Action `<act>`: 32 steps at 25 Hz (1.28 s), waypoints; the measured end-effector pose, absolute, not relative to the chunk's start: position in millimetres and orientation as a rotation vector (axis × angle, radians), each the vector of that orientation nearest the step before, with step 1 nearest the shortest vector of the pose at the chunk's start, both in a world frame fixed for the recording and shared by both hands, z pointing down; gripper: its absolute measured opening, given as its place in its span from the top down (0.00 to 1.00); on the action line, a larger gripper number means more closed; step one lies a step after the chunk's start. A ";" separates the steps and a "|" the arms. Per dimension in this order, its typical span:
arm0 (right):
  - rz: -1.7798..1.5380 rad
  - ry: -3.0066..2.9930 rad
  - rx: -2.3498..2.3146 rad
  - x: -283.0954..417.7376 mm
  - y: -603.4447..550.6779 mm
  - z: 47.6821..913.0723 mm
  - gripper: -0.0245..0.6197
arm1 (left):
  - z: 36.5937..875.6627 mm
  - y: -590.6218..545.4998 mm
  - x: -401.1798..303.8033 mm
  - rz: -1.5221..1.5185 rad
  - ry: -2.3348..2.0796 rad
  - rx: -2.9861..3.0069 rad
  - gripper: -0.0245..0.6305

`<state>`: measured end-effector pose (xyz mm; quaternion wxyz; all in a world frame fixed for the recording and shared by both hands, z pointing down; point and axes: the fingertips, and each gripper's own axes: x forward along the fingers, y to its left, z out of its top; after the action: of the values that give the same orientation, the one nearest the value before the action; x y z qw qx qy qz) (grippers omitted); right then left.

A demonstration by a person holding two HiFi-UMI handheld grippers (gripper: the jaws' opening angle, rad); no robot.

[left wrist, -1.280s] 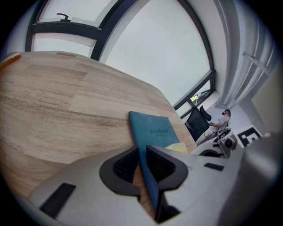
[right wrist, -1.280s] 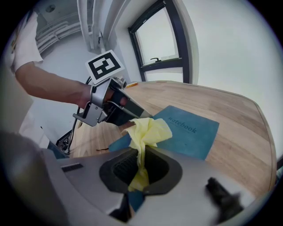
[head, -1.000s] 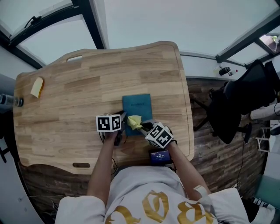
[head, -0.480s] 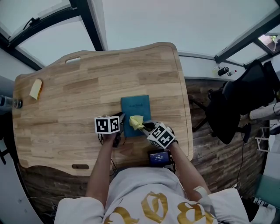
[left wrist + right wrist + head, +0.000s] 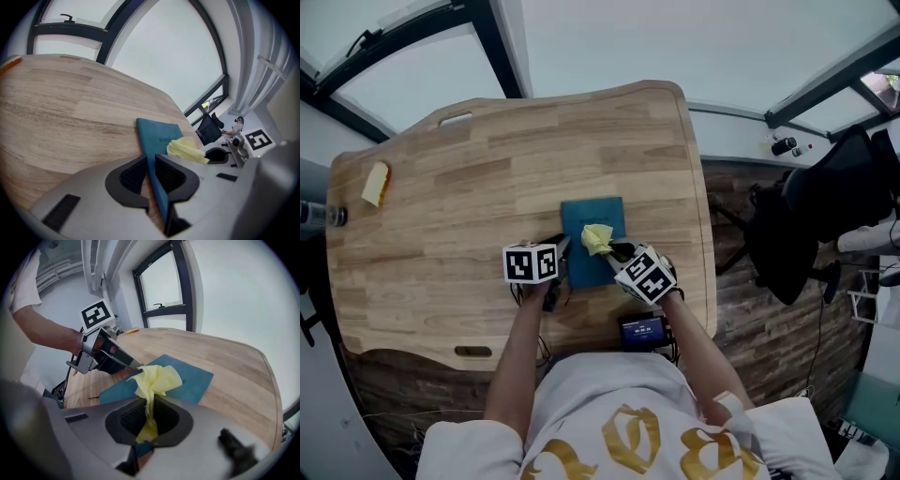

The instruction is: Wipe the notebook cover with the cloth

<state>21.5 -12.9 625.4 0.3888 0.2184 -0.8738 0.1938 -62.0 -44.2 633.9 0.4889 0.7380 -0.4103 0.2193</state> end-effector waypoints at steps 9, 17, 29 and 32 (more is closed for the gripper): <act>0.491 -2.211 0.632 19.3 -40.8 627.1 0.90 | 635.1 -44.5 -62.1 0.533 -0.995 1.790 0.86; 0.515 -2.186 0.842 43.1 -47.2 609.6 0.90 | 633.8 -41.3 -64.8 0.512 -1.046 1.799 0.86; 0.407 -2.245 1.211 62.3 -36.9 526.1 0.90 | 552.6 -35.0 -87.0 0.494 -1.382 2.086 0.92; 0.348 -2.278 1.304 64.7 -31.7 505.6 0.90 | 525.7 -34.3 -86.6 0.469 -1.436 2.155 0.92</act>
<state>64.7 -31.7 505.6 0.2446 0.4776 -0.8342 0.1275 -86.6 -34.3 525.7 0.2522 0.7923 -0.5282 0.1723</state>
